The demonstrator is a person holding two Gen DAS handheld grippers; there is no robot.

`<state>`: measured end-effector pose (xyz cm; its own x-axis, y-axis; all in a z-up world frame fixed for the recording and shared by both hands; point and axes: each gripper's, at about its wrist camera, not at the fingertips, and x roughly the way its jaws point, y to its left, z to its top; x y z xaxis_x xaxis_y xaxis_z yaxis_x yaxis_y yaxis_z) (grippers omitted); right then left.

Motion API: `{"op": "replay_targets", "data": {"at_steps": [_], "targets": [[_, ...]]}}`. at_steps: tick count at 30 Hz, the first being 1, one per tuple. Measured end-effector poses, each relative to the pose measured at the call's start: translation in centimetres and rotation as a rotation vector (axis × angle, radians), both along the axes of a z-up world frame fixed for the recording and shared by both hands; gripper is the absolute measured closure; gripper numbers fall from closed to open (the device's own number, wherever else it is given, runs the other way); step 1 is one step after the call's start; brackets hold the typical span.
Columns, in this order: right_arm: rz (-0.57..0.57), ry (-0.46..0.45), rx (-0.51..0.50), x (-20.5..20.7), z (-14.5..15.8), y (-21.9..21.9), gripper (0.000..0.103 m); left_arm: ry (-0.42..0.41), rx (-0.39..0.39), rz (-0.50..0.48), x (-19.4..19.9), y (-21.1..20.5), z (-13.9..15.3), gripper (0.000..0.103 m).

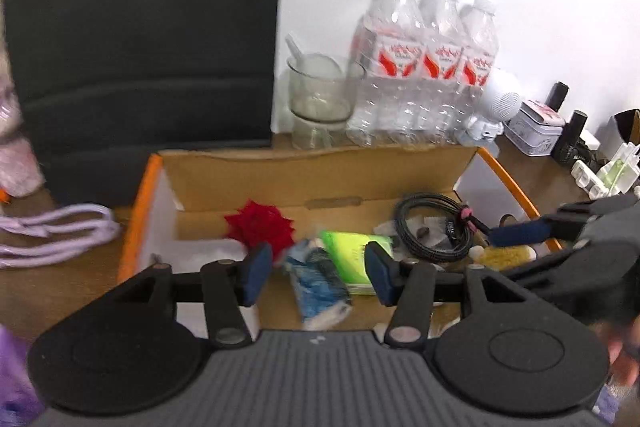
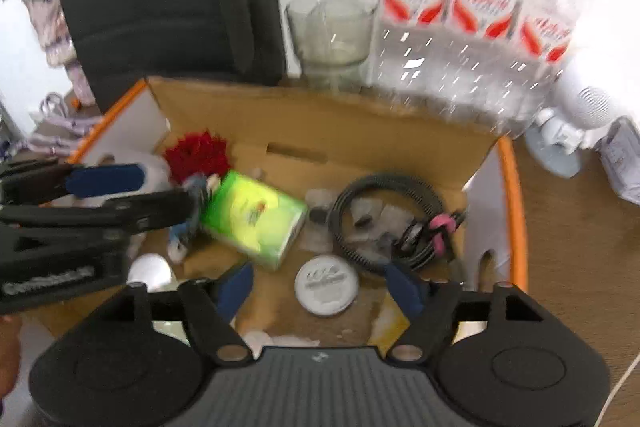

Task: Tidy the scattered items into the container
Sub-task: 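Carry the wrapper and puck into the cardboard box and release both, then raise both tools out of the box and move back over the desk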

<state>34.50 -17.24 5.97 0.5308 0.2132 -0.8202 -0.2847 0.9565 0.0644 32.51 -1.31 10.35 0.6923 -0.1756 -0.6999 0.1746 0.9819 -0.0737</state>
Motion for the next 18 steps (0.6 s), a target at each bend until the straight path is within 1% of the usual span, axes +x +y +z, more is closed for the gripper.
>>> {"op": "replay_targets", "data": {"at_steps": [2,4,6,8,9,12,13,14,15,16,17,18], "targets": [[-0.025,-0.003,0.025,0.1,1.6,-0.9,0.025,0.044,0.036,0.052,-0.2,0.5,1.0,0.031],[-0.055,0.012,0.06,0.0,3.1,-1.9,0.022,0.099,0.052,0.094,-0.4,1.1,1.7,0.028],[-0.08,0.043,0.102,-0.5,4.1,-3.0,0.019,0.123,0.054,0.121,-1.2,1.7,2.5,0.023],[-0.101,0.069,0.132,-1.3,4.9,-3.9,0.018,0.126,0.062,0.129,-2.3,2.0,3.3,0.018],[-0.11,0.075,0.139,-1.7,5.2,-4.3,0.017,0.123,0.068,0.125,-2.8,1.9,3.6,0.018],[-0.126,0.071,0.14,-3.4,5.5,-4.7,0.016,0.076,0.077,0.111,-4.9,1.4,4.7,0.015],[-0.13,0.062,0.146,-4.1,5.6,-4.7,0.016,0.033,0.076,0.127,-6.1,1.4,5.1,0.015],[-0.136,0.034,0.156,-5.2,5.9,-4.7,0.016,-0.032,0.07,0.145,-7.5,1.4,5.6,0.015],[-0.137,-0.018,0.171,-6.4,6.3,-4.6,0.016,-0.129,0.055,0.16,-9.2,1.4,5.9,0.014],[-0.124,-0.114,0.196,-8.2,6.7,-4.5,0.016,-0.255,0.026,0.17,-11.2,1.5,5.8,0.005],[-0.103,-0.226,0.215,-10.1,6.9,-4.4,0.016,-0.37,-0.008,0.166,-13.2,1.6,5.5,0.002],[-0.09,-0.339,0.223,-11.9,6.8,-4.3,0.014,-0.444,-0.034,0.155,-14.7,1.6,5.1,0.002]]}}
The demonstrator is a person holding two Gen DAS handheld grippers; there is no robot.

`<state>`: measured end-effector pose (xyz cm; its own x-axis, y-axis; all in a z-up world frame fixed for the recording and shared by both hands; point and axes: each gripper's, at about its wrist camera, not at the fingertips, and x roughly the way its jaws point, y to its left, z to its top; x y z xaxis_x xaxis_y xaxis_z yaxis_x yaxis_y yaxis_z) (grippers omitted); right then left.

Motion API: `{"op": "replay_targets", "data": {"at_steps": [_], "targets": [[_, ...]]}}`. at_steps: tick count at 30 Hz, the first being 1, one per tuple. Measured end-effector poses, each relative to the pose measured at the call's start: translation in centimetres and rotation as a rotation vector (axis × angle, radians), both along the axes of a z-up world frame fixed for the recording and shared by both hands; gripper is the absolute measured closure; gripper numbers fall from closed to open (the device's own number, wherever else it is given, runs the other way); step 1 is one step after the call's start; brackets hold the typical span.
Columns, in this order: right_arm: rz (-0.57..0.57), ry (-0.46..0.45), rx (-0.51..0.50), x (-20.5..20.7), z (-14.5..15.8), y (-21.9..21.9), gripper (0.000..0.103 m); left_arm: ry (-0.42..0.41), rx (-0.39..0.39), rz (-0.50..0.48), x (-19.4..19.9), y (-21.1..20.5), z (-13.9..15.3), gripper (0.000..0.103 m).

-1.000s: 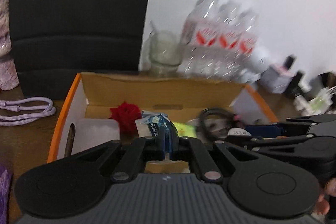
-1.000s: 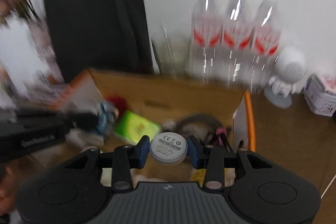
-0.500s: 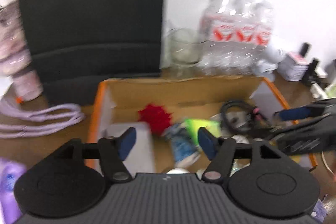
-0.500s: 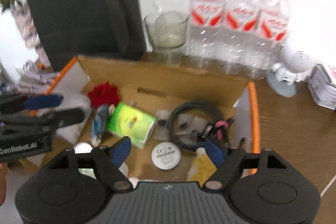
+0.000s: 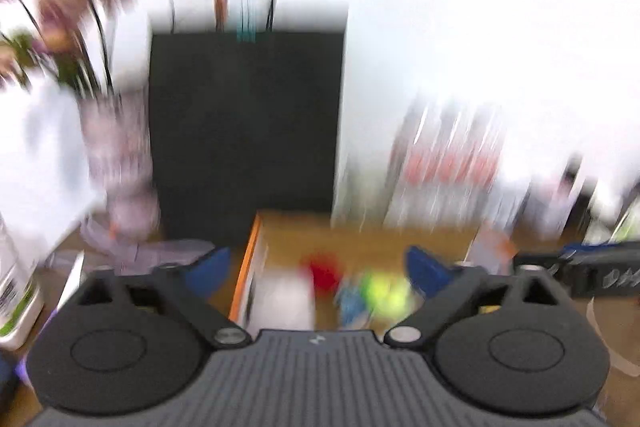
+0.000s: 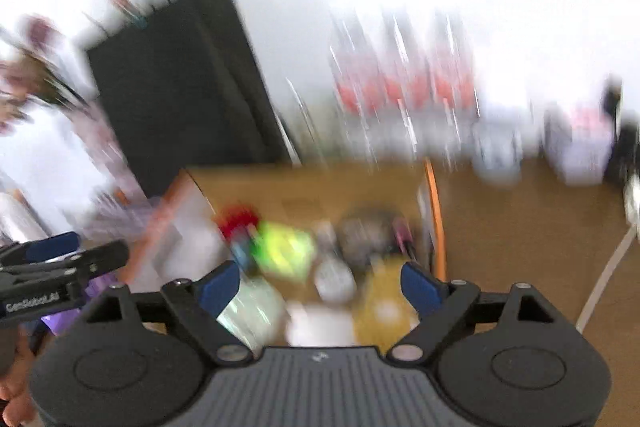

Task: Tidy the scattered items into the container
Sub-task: 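Raise both tools out of the box and move back over the desk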

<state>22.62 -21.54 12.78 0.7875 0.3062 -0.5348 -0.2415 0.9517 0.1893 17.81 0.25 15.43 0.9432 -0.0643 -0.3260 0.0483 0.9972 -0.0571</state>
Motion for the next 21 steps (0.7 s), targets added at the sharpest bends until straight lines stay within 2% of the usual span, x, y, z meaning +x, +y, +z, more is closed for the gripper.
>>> {"op": "replay_targets", "data": {"at_steps": [1,2,3,6,8,12,15,16,18,21], "targets": [[-0.007,-0.099,-0.009,-1.7,-0.4,0.2,0.014,-0.028,-0.004,-0.011,-1.0,-0.2,-0.5,0.002],[-0.009,-0.161,-0.023,-2.8,-0.9,0.4,0.014,-0.027,0.001,-0.014,-1.6,-0.4,-0.9,0.002],[-0.008,-0.184,-0.033,-3.6,-1.4,0.6,0.014,-0.022,0.009,-0.014,-2.0,-0.6,-1.3,0.002],[-0.007,-0.189,-0.029,-5.0,-2.3,0.6,0.014,-0.024,0.07,0.015,-4.0,-1.0,-2.2,0.002],[-0.026,-0.187,-0.002,-6.7,-2.5,-0.1,0.014,-0.018,0.105,0.043,-6.6,-1.3,-2.9,0.001],[-0.034,-0.172,0.098,-13.7,-4.9,-2.5,0.014,-0.022,0.066,0.037,-15.0,-2.0,-6.5,0.0],[-0.052,-0.167,0.095,-20.0,-8.1,-2.9,0.014,0.014,0.027,0.032,-20.9,-2.6,-9.9,0.0],[-0.046,-0.159,0.08,-21.4,-9.1,-2.8,0.014,0.031,0.022,0.002,-22.1,-2.9,-10.8,0.0],[-0.039,-0.134,0.046,-23.3,-10.8,-2.4,0.016,0.064,0.07,-0.055,-23.3,-3.8,-11.8,0.0],[-0.048,-0.142,0.026,-24.4,-11.6,-2.5,0.02,0.064,0.1,-0.072,-23.0,-4.8,-11.9,0.0]]}}
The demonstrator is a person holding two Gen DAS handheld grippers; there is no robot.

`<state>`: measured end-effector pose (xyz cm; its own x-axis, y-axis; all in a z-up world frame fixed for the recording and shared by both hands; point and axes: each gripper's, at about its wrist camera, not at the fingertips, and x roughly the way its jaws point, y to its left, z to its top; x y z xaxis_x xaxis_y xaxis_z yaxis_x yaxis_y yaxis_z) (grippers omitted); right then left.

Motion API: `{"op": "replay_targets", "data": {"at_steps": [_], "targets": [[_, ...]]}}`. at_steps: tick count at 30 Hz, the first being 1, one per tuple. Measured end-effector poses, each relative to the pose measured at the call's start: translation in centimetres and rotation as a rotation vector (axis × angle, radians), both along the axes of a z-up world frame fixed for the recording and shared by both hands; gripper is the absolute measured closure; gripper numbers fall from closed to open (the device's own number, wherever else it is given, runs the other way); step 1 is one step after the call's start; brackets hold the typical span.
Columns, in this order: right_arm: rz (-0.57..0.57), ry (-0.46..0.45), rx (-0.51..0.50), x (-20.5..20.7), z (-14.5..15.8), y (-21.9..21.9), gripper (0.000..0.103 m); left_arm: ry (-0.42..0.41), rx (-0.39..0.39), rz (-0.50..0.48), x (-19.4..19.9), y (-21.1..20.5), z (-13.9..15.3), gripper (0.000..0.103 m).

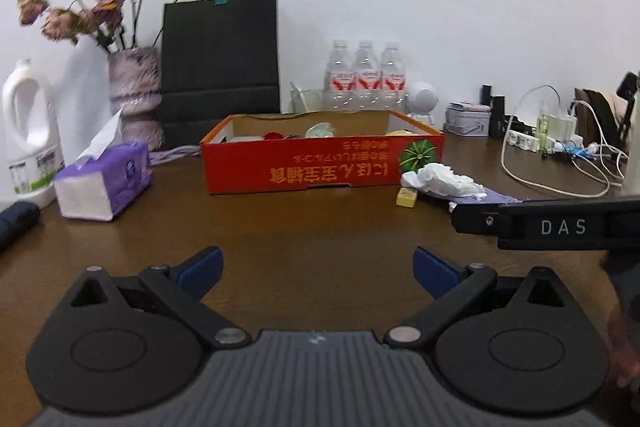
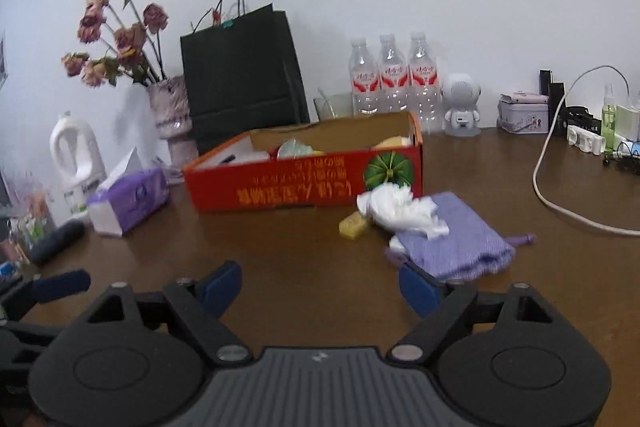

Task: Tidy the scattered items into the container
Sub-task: 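Raise both tools out of the box and move back over the desk, then grasp the small yellow block with the left tool while the right tool grasps the white tissue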

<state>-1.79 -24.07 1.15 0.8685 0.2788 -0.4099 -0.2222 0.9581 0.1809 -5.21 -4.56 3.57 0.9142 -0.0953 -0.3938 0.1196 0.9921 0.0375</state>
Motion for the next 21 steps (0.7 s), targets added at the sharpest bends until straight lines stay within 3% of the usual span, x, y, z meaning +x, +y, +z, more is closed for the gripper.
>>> {"op": "replay_targets", "data": {"at_steps": [4,7,14,16,18,20,21], "targets": [[-0.083,-0.001,-0.008,1.0,0.6,-2.0,0.021,0.027,-0.024,-0.055,2.8,-1.3,0.7,0.0],[-0.136,0.029,-0.068,3.1,0.7,-3.5,0.021,0.042,0.008,-0.067,5.5,-2.8,0.8,0.002],[-0.002,0.095,0.027,11.0,1.6,-5.3,0.024,0.132,0.025,-0.114,11.7,-5.3,-0.2,0.016],[-0.02,0.165,0.058,13.8,0.9,-5.3,0.037,0.165,0.003,-0.135,13.0,-5.8,-0.5,0.02],[-0.033,0.223,0.036,15.5,-0.1,-5.0,0.075,0.186,-0.012,-0.155,14.4,-6.4,-0.7,0.023],[-0.024,0.216,0.041,15.4,-0.4,-5.1,0.086,0.205,-0.007,-0.169,16.0,-7.2,-1.0,0.033],[-0.019,0.197,0.054,15.1,-0.1,-5.3,0.096,0.219,-0.001,-0.172,16.9,-7.6,-1.2,0.037]]}}
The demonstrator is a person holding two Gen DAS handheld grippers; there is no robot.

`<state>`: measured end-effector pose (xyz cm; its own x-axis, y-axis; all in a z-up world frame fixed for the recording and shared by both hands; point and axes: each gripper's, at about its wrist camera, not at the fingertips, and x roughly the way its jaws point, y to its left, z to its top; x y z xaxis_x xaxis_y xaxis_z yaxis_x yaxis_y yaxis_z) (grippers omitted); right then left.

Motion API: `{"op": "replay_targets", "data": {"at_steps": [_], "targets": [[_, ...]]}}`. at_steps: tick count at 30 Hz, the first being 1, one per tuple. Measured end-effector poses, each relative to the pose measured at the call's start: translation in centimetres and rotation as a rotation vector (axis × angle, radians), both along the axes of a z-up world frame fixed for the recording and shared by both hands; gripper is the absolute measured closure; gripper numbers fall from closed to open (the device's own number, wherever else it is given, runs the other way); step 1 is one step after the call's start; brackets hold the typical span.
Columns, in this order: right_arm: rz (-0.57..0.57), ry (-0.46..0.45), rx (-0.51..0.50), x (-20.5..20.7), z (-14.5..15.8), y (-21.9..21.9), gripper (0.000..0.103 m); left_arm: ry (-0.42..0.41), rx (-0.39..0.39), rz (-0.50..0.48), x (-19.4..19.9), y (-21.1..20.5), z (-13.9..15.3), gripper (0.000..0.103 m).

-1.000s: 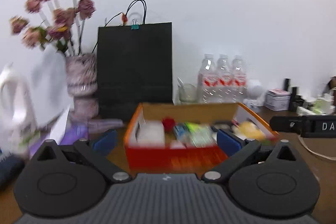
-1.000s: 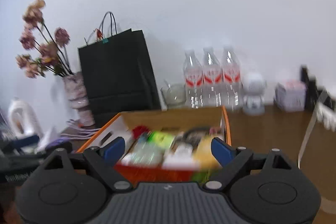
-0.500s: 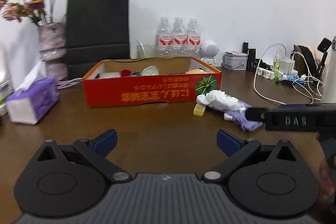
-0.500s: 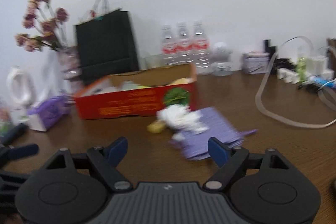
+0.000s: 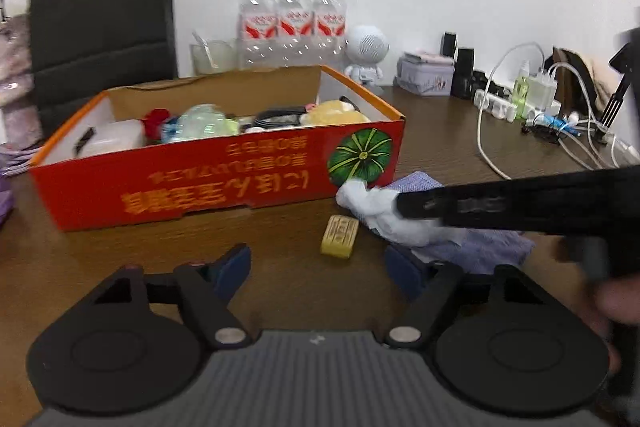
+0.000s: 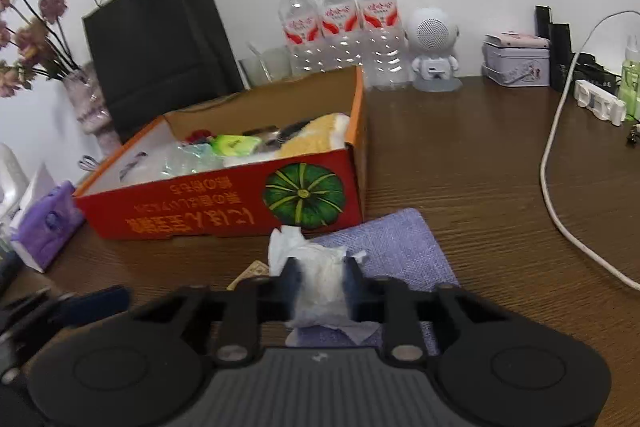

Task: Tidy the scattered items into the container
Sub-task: 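Grasp the small yellow block with the left tool while the right tool grasps the white tissue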

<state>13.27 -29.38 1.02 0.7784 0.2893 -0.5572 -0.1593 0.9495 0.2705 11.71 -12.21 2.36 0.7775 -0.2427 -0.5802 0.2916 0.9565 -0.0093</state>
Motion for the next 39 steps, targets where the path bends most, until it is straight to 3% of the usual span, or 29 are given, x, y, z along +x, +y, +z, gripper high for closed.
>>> {"op": "replay_targets", "data": {"at_steps": [2,6,8,13,16,24,28,30,32,34,39], "targets": [[-0.03,-0.066,0.036,-1.0,1.1,-0.9,0.096,0.031,0.006,-0.012,1.7,-0.8,-0.4,0.05],[-0.098,-0.1,0.084,-1.7,1.5,-2.3,0.096,0.071,-0.024,-0.063,3.8,-1.5,-1.1,0.061],[-0.118,-0.082,0.061,-1.6,1.0,-2.5,0.096,0.07,-0.036,-0.059,4.0,-1.3,-1.5,0.08],[-0.039,-0.067,0.112,-1.7,0.4,-1.9,0.096,0.062,-0.063,0.033,3.1,0.8,-0.3,0.081],[0.022,-0.1,0.07,-2.2,0.6,-0.1,0.096,0.031,-0.088,0.113,1.8,3.4,0.7,0.081],[0.353,-0.046,0.023,-3.9,-0.1,5.9,0.095,0.048,-0.024,0.314,-2.6,10.9,0.8,0.081],[0.405,-0.053,-0.044,-5.8,-0.4,8.4,0.083,0.069,-0.037,0.354,-5.4,13.1,0.4,0.081],[0.413,-0.098,-0.026,-7.0,0.6,8.6,0.052,0.063,-0.05,0.356,-6.5,13.5,0.7,0.081],[0.351,-0.123,-0.059,-7.6,1.1,8.8,0.038,0.062,-0.06,0.349,-7.2,13.6,0.7,0.081],[0.285,-0.104,-0.122,-7.0,0.7,9.5,0.042,0.062,-0.06,0.345,-7.7,13.5,0.7,0.081],[0.3,-0.042,-0.222,-5.8,-1.1,12.5,0.079,0.039,-0.087,0.328,-9.8,13.1,1.2,0.081]]}}
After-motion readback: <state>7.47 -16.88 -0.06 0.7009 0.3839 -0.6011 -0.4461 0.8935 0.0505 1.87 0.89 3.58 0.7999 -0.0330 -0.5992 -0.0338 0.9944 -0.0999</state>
